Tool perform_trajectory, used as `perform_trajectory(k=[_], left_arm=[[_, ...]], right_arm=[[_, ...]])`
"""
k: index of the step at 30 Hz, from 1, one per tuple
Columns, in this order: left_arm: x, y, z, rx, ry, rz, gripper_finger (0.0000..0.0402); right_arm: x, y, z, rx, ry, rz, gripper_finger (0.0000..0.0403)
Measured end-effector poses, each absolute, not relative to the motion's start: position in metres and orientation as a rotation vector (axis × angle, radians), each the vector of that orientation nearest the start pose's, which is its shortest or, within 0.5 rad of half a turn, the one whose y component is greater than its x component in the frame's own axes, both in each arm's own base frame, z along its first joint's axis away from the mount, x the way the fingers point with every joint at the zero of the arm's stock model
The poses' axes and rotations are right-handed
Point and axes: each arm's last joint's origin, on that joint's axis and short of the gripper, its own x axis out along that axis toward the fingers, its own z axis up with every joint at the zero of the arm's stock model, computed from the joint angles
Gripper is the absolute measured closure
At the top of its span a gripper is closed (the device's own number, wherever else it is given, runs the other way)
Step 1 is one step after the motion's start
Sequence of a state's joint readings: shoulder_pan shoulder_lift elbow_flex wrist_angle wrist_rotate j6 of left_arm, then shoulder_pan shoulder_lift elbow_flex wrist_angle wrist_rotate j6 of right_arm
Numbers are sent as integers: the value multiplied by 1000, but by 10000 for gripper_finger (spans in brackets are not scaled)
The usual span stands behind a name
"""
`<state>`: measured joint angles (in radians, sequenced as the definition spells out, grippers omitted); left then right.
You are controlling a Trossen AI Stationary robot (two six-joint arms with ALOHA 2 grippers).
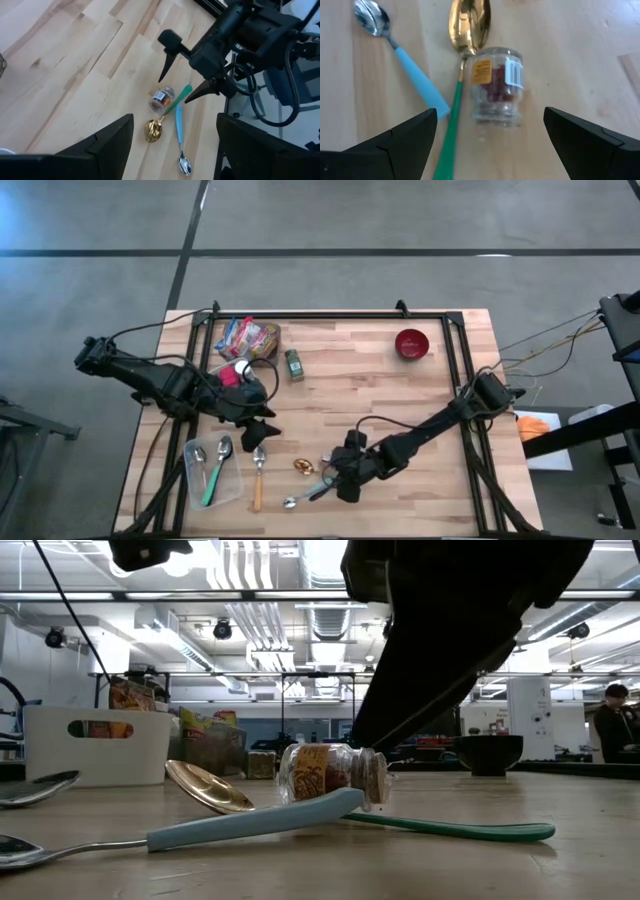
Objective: Pick & Place Food Item
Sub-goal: Put the brown seasoning bottle into the white bin
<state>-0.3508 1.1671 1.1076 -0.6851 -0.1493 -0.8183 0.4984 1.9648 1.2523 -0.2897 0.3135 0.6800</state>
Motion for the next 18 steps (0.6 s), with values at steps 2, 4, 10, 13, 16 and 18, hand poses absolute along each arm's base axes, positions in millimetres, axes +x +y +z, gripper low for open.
perform_trajectory(k=[2,4,10,13,16,18], left_arm=[[223,-77,327,-596,746,111,116],[223,-77,327,-597,746,111,116],[223,-77,327,-597,745,111,116],[223,-77,327,-598,744,110,116],[223,-77,327,-599,743,110,116],[223,-77,327,-601,742,111,116]], right_arm=[[353,182,149,249,896,-138,39],[351,182,145,261,893,-142,39],[347,179,137,261,867,-160,39],[348,179,134,279,834,-149,39],[349,179,131,285,823,-145,39],[349,179,128,280,831,-149,39]])
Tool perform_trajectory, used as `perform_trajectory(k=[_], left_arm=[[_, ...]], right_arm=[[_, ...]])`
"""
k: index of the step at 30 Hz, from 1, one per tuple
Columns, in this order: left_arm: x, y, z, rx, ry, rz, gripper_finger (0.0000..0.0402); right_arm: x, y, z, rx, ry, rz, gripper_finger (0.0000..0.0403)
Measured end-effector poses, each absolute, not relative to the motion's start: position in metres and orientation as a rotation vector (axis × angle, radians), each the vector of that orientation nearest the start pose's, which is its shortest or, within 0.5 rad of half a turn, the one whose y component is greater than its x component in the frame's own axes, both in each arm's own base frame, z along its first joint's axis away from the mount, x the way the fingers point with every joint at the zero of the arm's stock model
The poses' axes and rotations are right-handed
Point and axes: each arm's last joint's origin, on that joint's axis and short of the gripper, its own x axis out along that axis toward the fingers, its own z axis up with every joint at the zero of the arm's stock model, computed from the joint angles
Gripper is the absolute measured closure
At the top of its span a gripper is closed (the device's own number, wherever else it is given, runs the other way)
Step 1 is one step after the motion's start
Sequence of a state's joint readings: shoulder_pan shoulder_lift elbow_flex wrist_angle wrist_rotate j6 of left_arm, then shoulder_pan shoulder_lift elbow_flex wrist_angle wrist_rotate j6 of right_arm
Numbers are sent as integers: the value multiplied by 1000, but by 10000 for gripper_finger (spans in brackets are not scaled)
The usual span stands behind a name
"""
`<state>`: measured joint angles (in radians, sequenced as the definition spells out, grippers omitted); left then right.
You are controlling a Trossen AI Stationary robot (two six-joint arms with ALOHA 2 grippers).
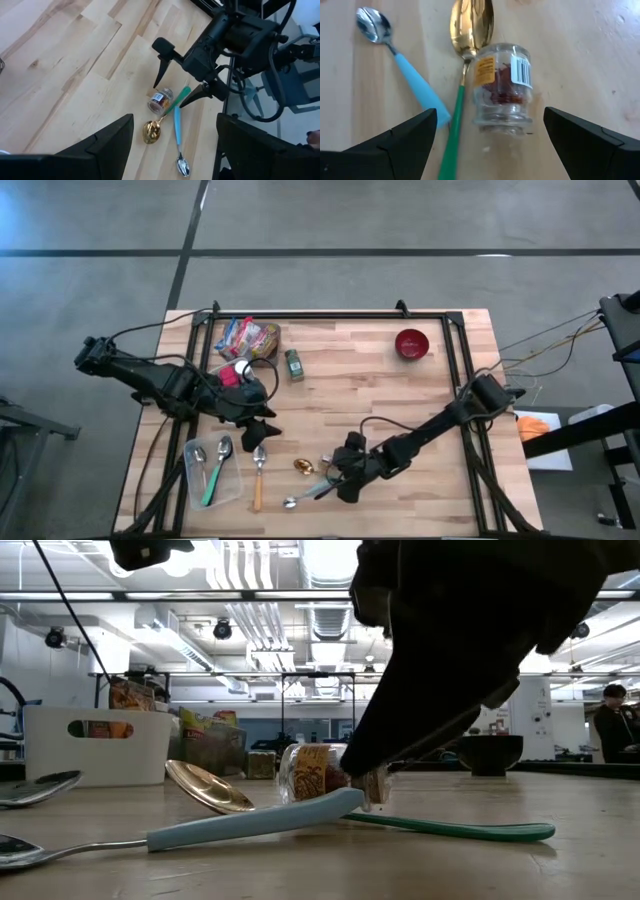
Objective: Pick & Place Food Item
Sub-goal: Put the brown seasoning bottle into the white bin
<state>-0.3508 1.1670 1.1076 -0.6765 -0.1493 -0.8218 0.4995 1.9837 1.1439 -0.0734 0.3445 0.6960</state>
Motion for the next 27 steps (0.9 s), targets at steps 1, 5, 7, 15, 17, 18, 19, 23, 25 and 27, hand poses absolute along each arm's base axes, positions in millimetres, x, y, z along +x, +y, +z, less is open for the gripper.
perform_trajectory(k=[1,5,7,15,17,18,19,23,25,27], left_arm=[[223,-77,327,-602,742,111,116],[223,-77,327,-620,742,118,116],[223,-77,327,-622,743,119,116],[223,-77,327,-623,742,120,116],[223,-77,327,-624,742,120,116],[223,-77,327,-624,742,120,116],[223,-77,327,-624,742,120,116],[223,-77,327,-626,742,121,116],[223,-77,327,-627,742,121,116],[223,-77,327,-627,742,121,116]], right_arm=[[349,179,126,276,833,-153,39],[353,181,122,267,825,-169,39],[354,181,123,266,816,-168,39],[354,181,123,254,820,-173,42],[353,181,123,254,820,-173,58],[353,180,122,252,821,-173,70],[353,180,122,250,821,-171,85],[353,180,122,242,821,-168,156],[353,180,122,238,823,-167,191],[353,180,122,238,823,-167,221]])
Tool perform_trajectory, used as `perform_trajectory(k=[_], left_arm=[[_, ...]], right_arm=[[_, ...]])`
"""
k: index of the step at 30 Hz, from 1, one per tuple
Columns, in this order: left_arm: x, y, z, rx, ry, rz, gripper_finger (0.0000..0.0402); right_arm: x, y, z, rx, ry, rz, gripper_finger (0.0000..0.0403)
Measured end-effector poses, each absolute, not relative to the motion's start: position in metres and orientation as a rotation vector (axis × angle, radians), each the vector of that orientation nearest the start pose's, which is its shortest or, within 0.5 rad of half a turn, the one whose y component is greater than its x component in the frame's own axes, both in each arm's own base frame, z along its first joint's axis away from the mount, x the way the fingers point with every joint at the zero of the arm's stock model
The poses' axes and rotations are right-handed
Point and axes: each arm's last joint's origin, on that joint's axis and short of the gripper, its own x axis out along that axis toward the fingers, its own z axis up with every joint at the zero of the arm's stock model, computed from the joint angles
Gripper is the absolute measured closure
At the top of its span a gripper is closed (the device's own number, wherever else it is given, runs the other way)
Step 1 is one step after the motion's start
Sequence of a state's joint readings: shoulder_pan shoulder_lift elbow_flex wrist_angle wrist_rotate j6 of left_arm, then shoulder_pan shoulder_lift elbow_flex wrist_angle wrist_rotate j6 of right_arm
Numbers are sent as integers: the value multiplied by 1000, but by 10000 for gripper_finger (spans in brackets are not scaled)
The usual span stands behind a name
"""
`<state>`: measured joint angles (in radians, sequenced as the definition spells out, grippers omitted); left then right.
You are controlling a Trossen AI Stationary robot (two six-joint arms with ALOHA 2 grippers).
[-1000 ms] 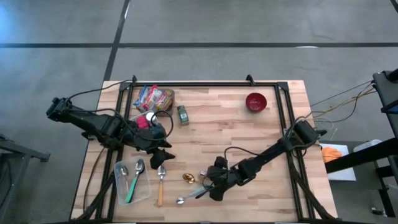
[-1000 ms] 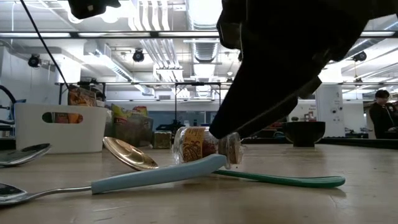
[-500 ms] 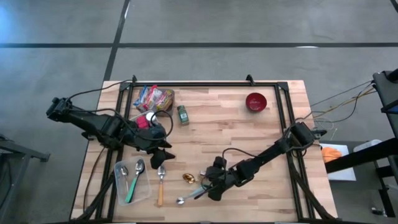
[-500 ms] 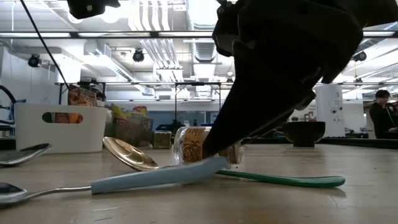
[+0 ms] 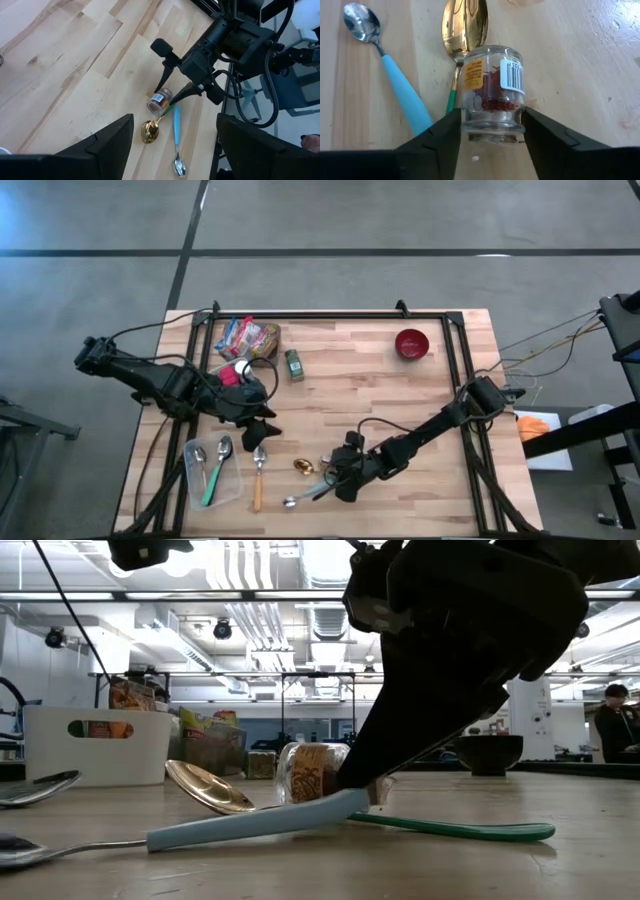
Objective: Pick & Place Food Item
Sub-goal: Put the brown seasoning bottle into the white bin
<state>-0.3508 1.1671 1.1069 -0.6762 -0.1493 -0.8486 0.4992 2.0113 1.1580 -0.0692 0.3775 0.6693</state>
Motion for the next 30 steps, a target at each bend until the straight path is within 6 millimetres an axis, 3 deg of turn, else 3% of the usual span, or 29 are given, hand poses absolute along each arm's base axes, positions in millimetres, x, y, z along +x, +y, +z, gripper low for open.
perform_trajectory(k=[2,16,25,30], left_arm=[[223,-77,327,-627,742,121,116],[223,-77,327,-715,744,149,116],[223,-77,327,-934,737,234,116],[230,-80,324,-1000,722,251,116]], right_arm=[[353,180,122,238,823,-167,237],[352,180,127,268,823,-154,237],[350,180,171,288,723,-97,237],[353,181,206,296,634,-57,237]])
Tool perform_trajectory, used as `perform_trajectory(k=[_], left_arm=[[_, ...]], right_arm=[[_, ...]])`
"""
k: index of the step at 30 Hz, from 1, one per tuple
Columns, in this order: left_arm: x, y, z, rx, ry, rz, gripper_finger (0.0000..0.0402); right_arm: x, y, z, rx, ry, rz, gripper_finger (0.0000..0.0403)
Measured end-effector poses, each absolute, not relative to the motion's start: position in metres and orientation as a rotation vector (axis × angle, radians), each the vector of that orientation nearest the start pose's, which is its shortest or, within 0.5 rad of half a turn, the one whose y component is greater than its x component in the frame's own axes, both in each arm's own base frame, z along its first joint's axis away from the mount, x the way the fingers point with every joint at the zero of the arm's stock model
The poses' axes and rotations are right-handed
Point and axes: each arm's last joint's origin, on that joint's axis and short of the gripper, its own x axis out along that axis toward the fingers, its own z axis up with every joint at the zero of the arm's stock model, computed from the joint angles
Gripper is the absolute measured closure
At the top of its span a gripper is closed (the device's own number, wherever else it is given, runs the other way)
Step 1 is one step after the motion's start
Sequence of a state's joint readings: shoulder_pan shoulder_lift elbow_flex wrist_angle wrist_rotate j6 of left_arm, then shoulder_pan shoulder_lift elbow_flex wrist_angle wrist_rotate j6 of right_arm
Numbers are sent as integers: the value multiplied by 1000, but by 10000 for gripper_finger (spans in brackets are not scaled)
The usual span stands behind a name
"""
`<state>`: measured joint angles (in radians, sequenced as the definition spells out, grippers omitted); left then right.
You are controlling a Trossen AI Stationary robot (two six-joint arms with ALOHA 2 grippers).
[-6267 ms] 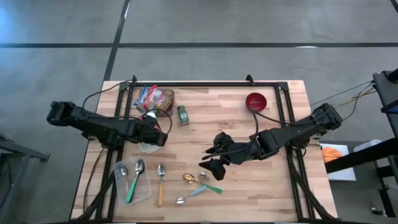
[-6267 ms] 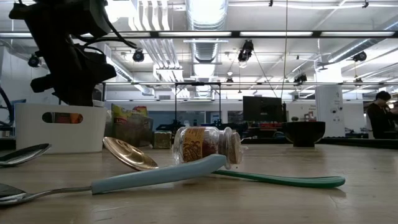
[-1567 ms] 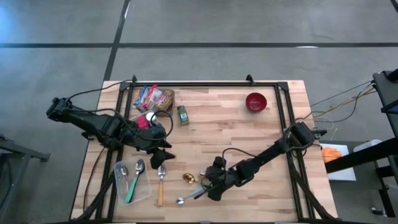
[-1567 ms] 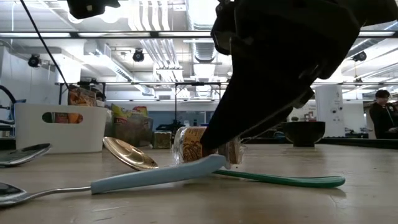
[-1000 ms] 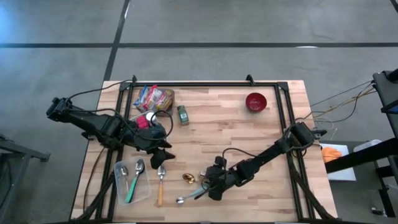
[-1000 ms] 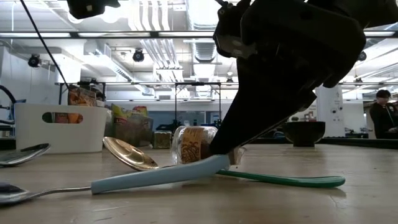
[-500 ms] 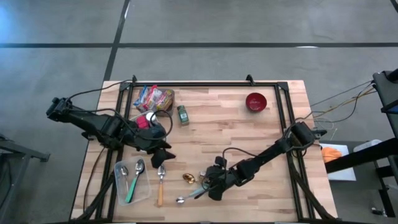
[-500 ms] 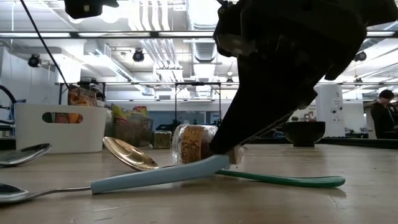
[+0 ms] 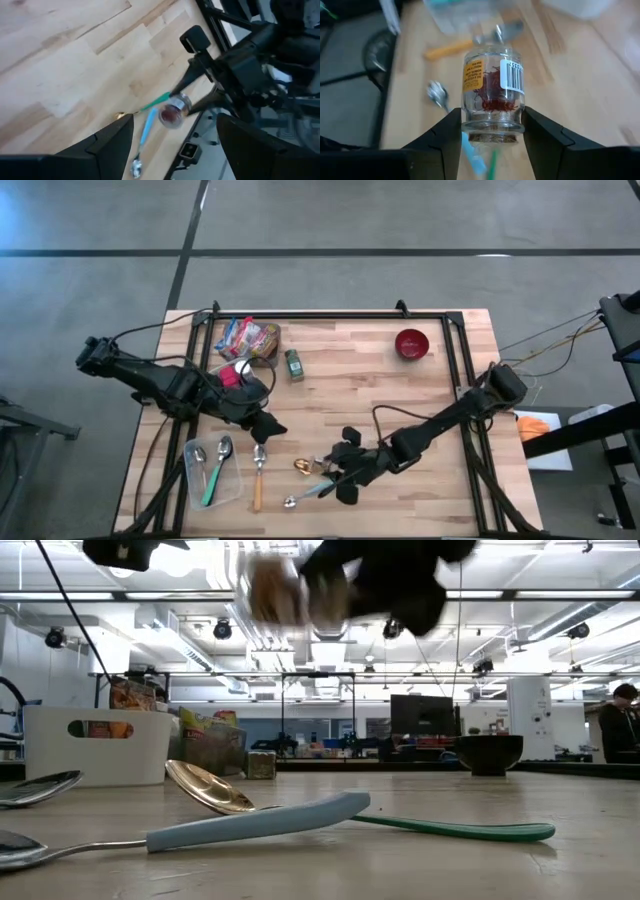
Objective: Pick & Place Food Item
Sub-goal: Put the brown seasoning bottle into the white bin
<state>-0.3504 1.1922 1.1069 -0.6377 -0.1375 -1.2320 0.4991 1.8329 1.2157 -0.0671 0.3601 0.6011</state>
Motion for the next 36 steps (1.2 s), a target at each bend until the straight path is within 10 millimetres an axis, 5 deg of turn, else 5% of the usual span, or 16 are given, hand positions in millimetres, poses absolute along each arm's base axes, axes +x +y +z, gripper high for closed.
perform_trajectory(k=[8,16,36], left_arm=[[256,-90,311,-1056,714,224,116],[269,-95,309,-1129,672,192,116],[274,-99,312,-1121,654,106,132]], right_arm=[[368,174,251,280,540,-85,237],[375,169,274,226,497,-150,237],[380,165,304,141,408,-183,237]])
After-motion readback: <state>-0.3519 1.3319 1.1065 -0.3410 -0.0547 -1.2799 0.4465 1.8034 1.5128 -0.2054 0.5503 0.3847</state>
